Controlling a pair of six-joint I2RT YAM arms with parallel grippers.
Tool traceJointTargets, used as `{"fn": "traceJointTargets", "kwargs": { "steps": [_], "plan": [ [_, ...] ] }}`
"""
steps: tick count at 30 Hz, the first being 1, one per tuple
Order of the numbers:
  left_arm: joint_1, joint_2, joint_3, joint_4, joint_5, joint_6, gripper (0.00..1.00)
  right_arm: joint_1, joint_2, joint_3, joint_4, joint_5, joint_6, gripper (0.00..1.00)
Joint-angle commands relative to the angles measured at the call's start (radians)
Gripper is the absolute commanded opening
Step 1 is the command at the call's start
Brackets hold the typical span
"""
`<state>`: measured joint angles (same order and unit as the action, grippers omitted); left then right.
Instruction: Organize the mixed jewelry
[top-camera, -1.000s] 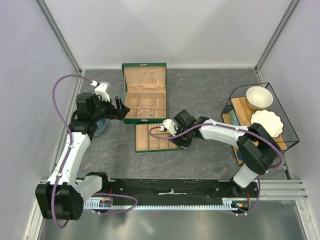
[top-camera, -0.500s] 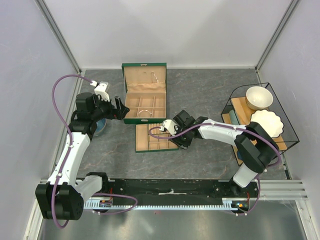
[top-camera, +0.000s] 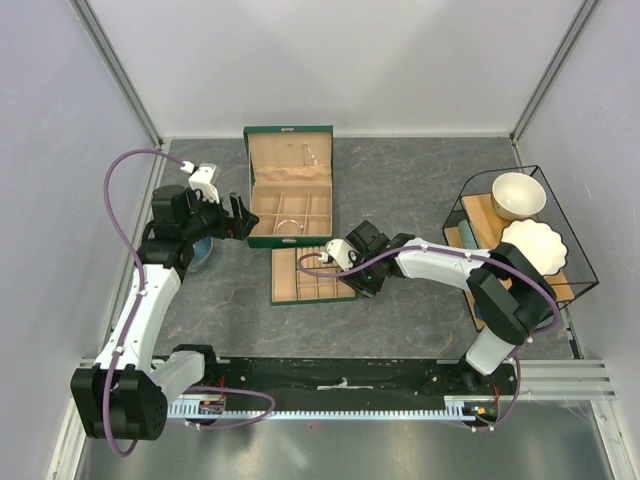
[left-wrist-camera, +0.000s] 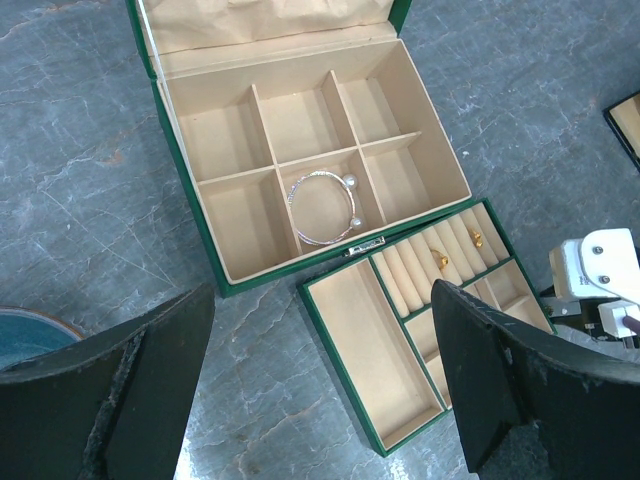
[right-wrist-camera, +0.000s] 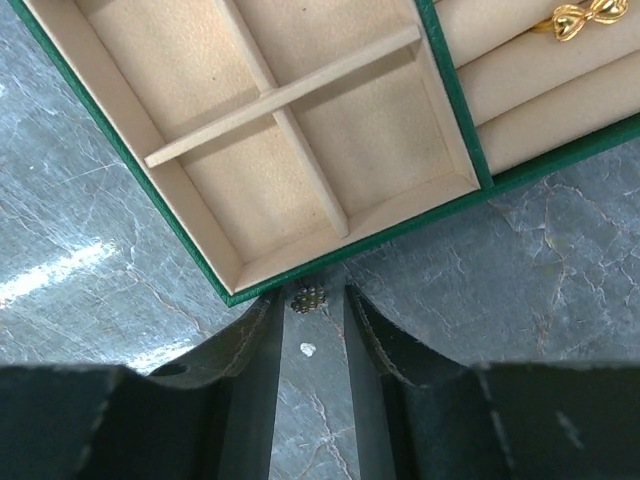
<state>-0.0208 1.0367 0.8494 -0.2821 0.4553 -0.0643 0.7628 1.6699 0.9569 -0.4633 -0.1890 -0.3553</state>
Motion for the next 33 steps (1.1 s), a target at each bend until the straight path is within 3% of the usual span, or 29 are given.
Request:
{"fn": "traceJointTargets", "kwargs": {
  "steps": [1, 12, 24, 33],
  "plan": [
    [0.007, -0.02, -0.001, 0.031, 0.025, -0.011, 0.96, 0.001, 0.008, 0.023, 0.028, 0.0, 0.018, 0.37],
    [0.007, -0.018, 0.0, 0.031, 0.028, -0.011, 0.96, 0.003, 0.007, 0.046, 0.02, 0.008, 0.026, 0.21],
    [0.009, -0.015, 0.0, 0.031, 0.029, -0.012, 0.96, 0.004, -0.061, 0.181, -0.087, 0.005, 0.009, 0.2],
    [0.012, -0.018, 0.007, 0.032, 0.013, -0.02, 0.96, 0.035, 0.028, 0.279, -0.097, -0.055, 0.03, 0.2]
  ]
}}
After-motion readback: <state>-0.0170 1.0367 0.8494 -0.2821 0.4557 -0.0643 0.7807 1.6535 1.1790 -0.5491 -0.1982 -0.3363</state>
